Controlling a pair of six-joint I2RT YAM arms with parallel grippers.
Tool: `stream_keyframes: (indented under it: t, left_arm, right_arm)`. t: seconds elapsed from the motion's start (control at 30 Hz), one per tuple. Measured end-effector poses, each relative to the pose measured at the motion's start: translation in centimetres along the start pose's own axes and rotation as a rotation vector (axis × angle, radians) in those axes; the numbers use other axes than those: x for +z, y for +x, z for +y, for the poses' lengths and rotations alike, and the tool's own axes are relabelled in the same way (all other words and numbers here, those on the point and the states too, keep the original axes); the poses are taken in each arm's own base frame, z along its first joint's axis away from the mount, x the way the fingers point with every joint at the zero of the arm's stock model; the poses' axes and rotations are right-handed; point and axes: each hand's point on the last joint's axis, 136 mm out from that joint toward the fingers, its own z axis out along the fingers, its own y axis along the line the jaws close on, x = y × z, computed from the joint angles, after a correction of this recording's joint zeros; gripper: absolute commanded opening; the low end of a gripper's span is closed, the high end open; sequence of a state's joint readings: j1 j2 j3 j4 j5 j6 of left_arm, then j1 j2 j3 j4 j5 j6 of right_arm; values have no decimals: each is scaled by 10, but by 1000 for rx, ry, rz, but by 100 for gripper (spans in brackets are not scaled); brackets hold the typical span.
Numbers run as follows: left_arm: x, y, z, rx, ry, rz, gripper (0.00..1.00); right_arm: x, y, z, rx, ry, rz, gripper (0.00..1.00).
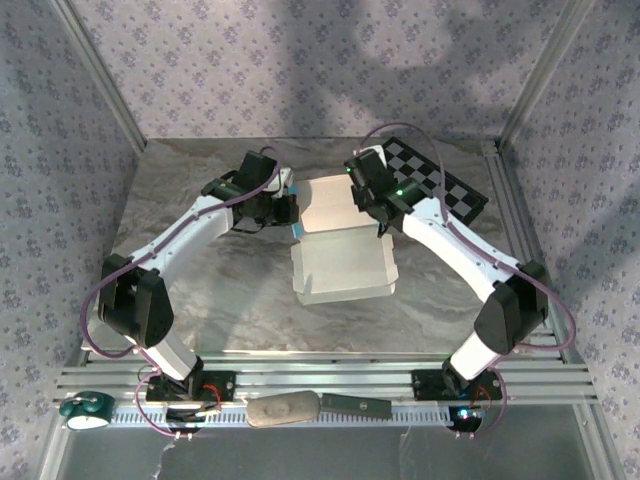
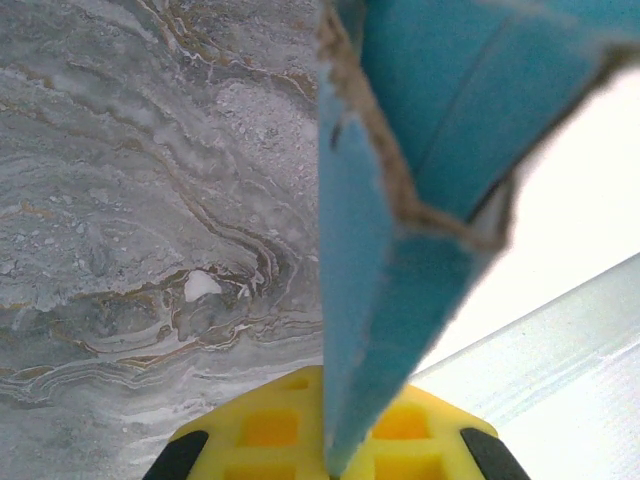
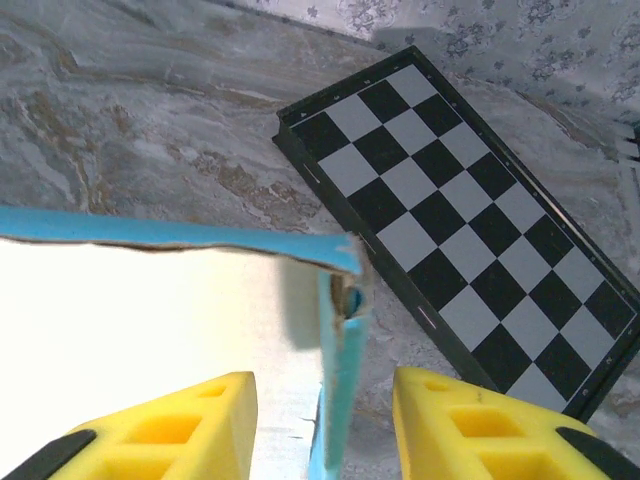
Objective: Fold the paper box
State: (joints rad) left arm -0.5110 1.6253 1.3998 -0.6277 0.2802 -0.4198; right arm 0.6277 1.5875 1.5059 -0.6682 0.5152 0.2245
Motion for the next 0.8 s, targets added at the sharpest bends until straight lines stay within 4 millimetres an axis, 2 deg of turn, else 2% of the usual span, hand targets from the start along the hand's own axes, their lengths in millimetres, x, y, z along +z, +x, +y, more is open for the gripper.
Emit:
stream_keyframes:
  t: [0.2, 0.4, 0.53, 0.67, 0.73, 0.77, 0.8]
  left_arm:
    - [0, 0, 0, 0, 0, 0, 0]
    - [0, 0, 0, 0, 0, 0, 0]
    - [0, 0, 0, 0, 0, -1, 0]
    - [-2, -3, -2, 3, 4, -8, 0]
    - [-2, -4, -2, 3, 4, -10, 0]
    - [-2, -4, -2, 3, 4, -10, 0]
    - [-2, -4, -2, 3, 5, -9, 0]
  right_arm:
    - [-1, -4, -12, 58, -13, -2, 45]
    - [2, 4, -8, 70, -33, 17, 44]
    - [4, 7, -6, 74, -34, 23, 40]
    - [16, 6, -3, 71, -20, 40, 21]
    - [24, 10, -1, 58, -7, 56, 4]
    - [28, 12, 0, 52, 5, 66, 0]
    - [31, 14, 1, 47, 12, 71, 0]
